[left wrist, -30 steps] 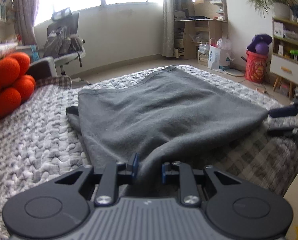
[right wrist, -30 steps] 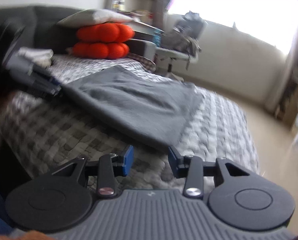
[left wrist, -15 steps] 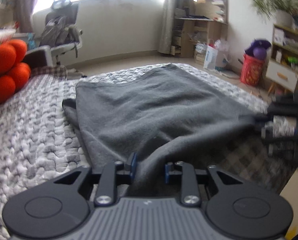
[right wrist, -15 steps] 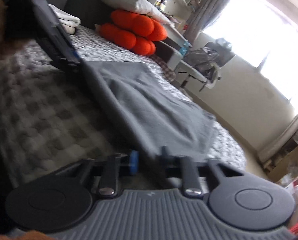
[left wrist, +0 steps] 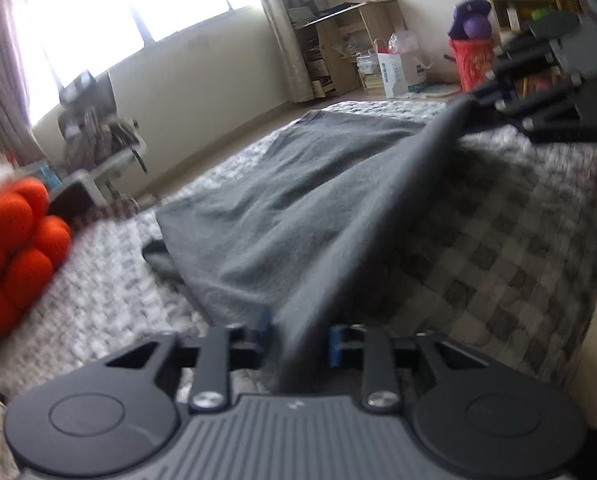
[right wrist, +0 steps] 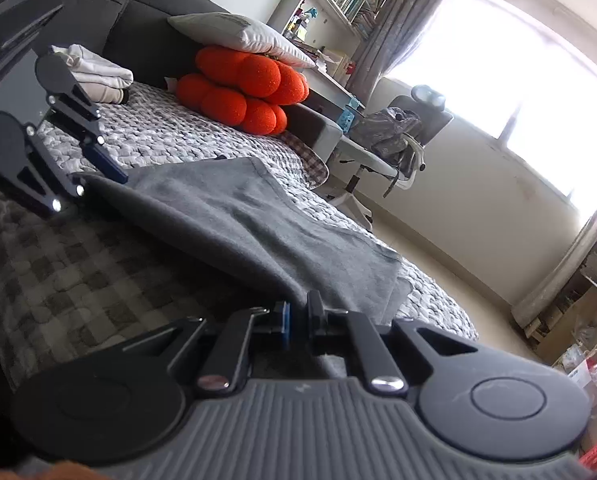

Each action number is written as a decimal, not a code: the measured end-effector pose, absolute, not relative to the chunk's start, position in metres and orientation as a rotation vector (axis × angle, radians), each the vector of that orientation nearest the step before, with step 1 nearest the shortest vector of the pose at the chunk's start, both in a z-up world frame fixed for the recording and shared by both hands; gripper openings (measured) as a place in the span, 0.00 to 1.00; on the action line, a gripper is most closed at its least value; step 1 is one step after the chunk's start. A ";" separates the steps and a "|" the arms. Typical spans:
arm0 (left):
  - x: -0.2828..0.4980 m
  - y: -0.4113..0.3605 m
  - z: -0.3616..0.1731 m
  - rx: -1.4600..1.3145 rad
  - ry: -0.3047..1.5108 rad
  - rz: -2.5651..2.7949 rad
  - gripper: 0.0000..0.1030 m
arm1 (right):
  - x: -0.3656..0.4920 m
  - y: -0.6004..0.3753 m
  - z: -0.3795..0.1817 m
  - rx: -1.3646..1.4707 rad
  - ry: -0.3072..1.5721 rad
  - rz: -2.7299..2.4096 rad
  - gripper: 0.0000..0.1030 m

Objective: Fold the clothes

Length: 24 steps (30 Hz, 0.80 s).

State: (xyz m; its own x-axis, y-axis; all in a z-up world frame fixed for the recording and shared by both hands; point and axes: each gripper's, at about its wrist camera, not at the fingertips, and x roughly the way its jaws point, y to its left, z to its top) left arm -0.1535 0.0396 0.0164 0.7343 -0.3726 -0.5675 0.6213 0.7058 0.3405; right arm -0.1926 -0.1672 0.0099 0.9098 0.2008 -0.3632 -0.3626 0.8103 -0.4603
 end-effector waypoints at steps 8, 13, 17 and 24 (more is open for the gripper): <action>-0.143 0.053 0.015 0.433 0.515 -0.574 0.16 | -0.195 -0.177 -0.008 -0.550 0.349 0.293 0.15; -0.136 0.058 0.015 0.324 0.536 -0.565 0.12 | -0.197 -0.184 -0.015 -0.538 0.344 0.291 0.16; -0.142 0.054 0.014 0.348 0.520 -0.551 0.10 | -0.201 -0.187 -0.016 -0.548 0.334 0.300 0.07; -0.149 0.063 0.020 0.359 0.532 -0.577 0.07 | -0.214 -0.189 -0.004 -0.571 0.328 0.337 0.05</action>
State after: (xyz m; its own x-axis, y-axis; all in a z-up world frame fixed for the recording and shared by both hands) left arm -0.1490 0.0625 0.0202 0.7108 -0.4179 -0.5658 0.5974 0.7833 0.1720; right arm -0.2136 -0.1893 -0.0037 0.8946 0.2176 -0.3904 -0.3962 0.7904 -0.4673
